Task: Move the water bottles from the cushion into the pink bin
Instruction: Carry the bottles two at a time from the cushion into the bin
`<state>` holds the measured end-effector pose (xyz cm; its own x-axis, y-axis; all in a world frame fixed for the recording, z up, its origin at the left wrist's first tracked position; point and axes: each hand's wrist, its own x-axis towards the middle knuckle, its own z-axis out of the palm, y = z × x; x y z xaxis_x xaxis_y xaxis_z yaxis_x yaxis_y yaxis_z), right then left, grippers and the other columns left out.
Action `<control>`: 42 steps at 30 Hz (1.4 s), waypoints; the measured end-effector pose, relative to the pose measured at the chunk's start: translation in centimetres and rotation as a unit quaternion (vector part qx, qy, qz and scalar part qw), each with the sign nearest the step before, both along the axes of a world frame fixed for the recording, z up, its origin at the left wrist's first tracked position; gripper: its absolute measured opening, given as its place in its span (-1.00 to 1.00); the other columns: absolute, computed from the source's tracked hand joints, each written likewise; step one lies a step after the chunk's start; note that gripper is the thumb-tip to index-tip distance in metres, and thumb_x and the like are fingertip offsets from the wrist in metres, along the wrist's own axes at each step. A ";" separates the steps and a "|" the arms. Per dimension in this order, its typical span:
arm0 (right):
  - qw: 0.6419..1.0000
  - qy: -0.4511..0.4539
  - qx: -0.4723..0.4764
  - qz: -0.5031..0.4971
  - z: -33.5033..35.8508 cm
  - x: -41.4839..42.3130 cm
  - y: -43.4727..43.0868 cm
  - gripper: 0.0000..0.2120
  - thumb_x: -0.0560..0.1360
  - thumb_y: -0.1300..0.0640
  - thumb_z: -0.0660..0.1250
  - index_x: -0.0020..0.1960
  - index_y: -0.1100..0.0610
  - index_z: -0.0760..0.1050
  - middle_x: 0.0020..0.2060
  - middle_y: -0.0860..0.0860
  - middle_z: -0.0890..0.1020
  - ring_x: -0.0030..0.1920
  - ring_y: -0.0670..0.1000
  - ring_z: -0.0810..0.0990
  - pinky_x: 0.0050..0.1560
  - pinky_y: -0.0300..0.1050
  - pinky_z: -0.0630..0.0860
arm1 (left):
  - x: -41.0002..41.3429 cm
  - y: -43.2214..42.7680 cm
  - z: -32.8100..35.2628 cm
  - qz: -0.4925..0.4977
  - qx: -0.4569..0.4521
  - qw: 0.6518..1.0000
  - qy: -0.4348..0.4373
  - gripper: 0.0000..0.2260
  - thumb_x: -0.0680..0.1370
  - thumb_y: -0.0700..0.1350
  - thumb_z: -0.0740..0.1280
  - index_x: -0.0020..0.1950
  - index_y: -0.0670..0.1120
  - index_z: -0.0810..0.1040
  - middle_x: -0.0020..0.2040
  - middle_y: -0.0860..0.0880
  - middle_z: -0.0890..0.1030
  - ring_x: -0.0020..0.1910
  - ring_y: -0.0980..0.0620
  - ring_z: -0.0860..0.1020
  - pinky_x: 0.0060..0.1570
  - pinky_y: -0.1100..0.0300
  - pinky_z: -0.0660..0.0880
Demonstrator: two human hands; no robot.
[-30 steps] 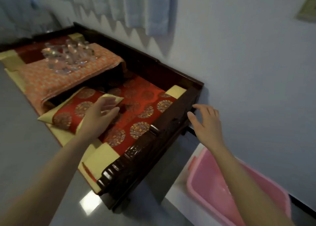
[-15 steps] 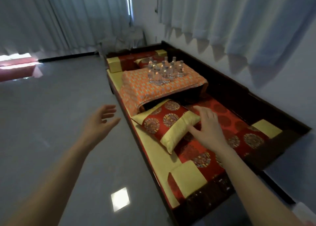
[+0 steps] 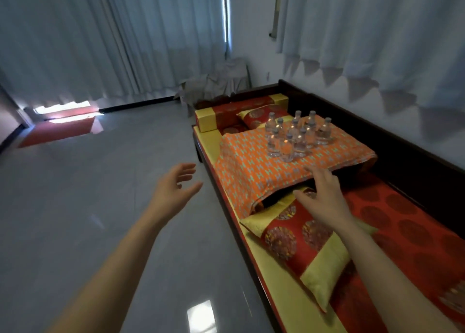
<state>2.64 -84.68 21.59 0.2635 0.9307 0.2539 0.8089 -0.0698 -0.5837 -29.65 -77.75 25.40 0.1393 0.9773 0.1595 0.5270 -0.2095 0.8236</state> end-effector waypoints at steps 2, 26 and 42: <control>1.000 0.008 0.007 0.001 0.2 -0.4 5.0 -0.40 0.47 -0.11 0.33 0.44 -0.04 0.22 0.38 0.00 0.31 0.39 0.06 0.21 0.28 0.03 0.32 | -0.1 5.1 0.3 -0.006 0.015 1.000 0.019 -0.55 0.47 -0.07 0.44 0.33 -0.05 0.45 0.28 0.00 0.53 0.23 0.05 0.49 0.17 0.14 0.41; 0.975 0.101 -0.003 -0.200 -5.2 -6.8 41.4 -0.42 0.37 0.17 0.49 0.34 0.09 0.38 0.17 -0.06 0.39 0.27 0.10 0.43 0.15 -0.13 0.30 | -0.4 54.8 -5.1 -0.207 -0.067 0.975 0.045 -0.49 0.43 -0.06 0.49 0.33 -0.02 0.43 0.23 0.04 0.54 0.17 0.05 0.52 0.07 0.16 0.48; 0.892 0.214 0.043 -0.397 -11.1 2.1 54.9 -0.21 0.24 0.22 0.60 0.38 0.22 0.33 0.27 0.18 0.46 0.28 0.21 0.45 0.26 0.18 0.40 | 18.7 75.2 -10.0 -0.388 -0.074 0.915 0.078 -0.51 0.36 -0.02 0.53 0.26 0.02 0.50 0.14 0.05 0.60 0.16 0.10 0.54 0.18 0.06 0.48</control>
<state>4.76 -29.80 10.50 0.9203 0.3896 0.0340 0.2270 -0.4614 -0.8577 -10.99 -2.56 15.37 0.8107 0.5835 -0.0478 0.3803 -0.4630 0.8006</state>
